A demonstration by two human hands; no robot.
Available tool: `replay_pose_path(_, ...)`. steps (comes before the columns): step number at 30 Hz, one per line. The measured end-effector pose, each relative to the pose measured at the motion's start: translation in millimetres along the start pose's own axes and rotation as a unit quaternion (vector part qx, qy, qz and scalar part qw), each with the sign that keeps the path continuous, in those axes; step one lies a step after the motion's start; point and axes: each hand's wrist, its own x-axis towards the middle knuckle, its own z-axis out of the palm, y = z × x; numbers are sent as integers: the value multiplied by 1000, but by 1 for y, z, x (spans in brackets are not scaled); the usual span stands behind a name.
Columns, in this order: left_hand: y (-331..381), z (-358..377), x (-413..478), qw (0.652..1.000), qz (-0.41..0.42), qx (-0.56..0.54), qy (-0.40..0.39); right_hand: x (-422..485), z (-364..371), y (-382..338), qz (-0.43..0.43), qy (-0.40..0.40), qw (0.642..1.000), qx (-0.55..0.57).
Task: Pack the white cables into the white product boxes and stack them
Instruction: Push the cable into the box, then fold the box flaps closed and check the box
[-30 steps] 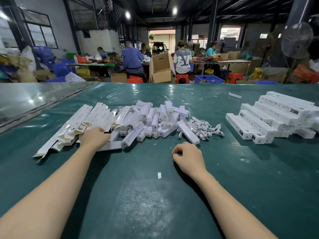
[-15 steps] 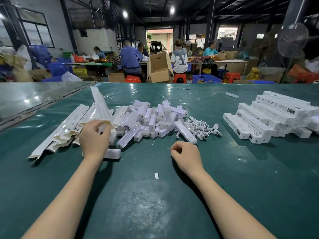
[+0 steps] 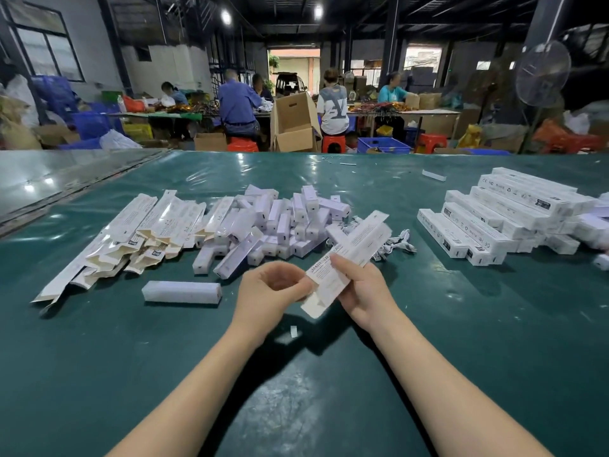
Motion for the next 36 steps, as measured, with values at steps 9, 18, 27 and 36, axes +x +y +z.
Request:
replay_pose_path(9, 3, -6, -2, 948, 229, 223, -9, 3, 3, -1, 18, 12, 1000, -8)
replay_pose_path(18, 0, -3, -2, 972, 138, 189, 34, 1, -2, -5, 79, -10, 997, -17)
replay_pose_path(27, -4, -3, -5, 939, 194, 273, -77, -1, -9, -9, 101, -33, 991, 88)
replay_pose_path(36, -4, -5, -3, 967, 120, 218, -55, -1, -7, -6, 106, -56, 992, 43)
